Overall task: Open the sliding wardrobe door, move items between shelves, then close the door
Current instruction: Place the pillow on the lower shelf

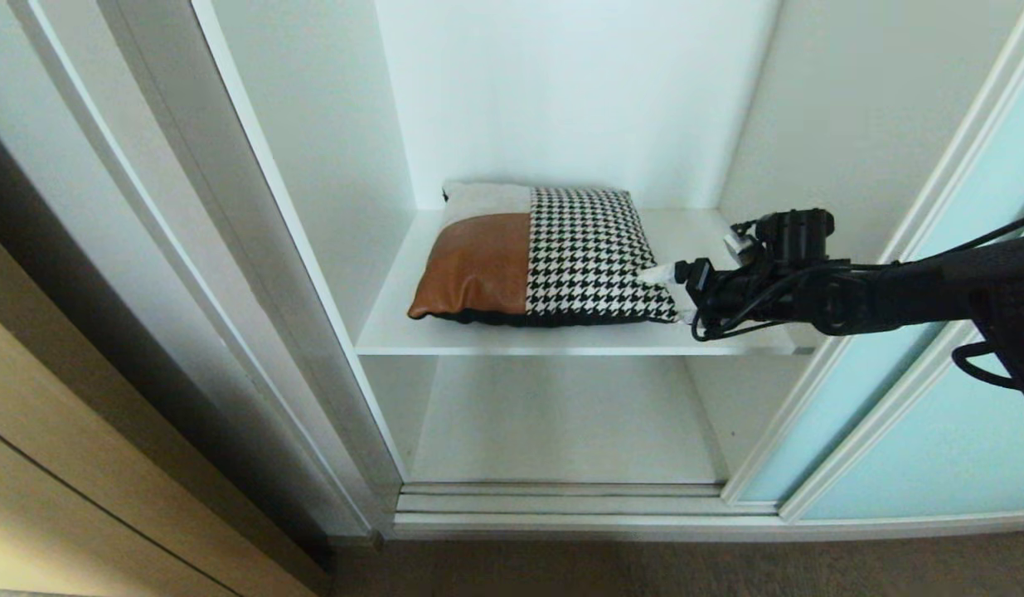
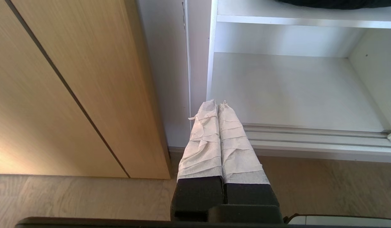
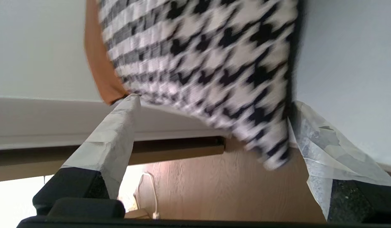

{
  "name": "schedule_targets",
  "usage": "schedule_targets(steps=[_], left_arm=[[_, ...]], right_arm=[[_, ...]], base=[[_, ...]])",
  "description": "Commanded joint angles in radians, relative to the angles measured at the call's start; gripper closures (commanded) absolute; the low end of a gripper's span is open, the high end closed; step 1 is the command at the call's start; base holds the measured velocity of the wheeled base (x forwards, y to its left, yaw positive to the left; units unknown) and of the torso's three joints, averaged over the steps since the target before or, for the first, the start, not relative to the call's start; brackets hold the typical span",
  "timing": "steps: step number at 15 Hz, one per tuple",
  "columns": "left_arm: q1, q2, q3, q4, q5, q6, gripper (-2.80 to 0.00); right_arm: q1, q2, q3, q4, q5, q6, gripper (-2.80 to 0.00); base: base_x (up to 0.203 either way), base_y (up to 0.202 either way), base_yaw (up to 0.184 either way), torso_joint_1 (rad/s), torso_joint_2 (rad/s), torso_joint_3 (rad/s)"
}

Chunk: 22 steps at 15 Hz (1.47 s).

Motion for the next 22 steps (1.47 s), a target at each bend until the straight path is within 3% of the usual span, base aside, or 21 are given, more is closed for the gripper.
schedule_targets(steps=[1,6,11,12,15,22], left_arm=[[0.000,0.002,0.002,0.000,0.000,-0.001,0.00],[0.000,0.002,0.002,0.000,0.000,-0.001,0.00],[0.000,0.002,0.002,0.000,0.000,-0.001,0.00],[0.000,0.002,0.002,0.000,0.000,-0.001,0.00],[0.000,0.000,0.002,0.000,0.000,-0.001,0.00],[0.000,0.002,0.002,0.000,0.000,-0.001,0.00]], right_arm=[[-0.020,0.038,-0.024,-0.003,0.007,0.001,-2.80],[-0.019,0.052,-0.039,-0.006,0.065,0.004,-2.80],[-0.013,0.103,-0.073,-0.080,0.066,0.012,-2.80],[-0.013,0.110,-0.070,-0.126,0.065,0.018,0.00],[-0.004,0.161,-0.049,-0.339,0.038,0.040,0.00],[0.000,0.160,-0.043,-0.308,0.032,0.051,0.00]], base=[[0.000,0.000,0.000,0.000,0.00,0.000],[0.000,0.000,0.000,0.000,0.00,0.000],[0.000,0.000,0.000,0.000,0.00,0.000],[0.000,0.000,0.000,0.000,0.00,0.000],[0.000,0.000,0.000,0.000,0.00,0.000],[0.000,0.000,0.000,0.000,0.00,0.000]])
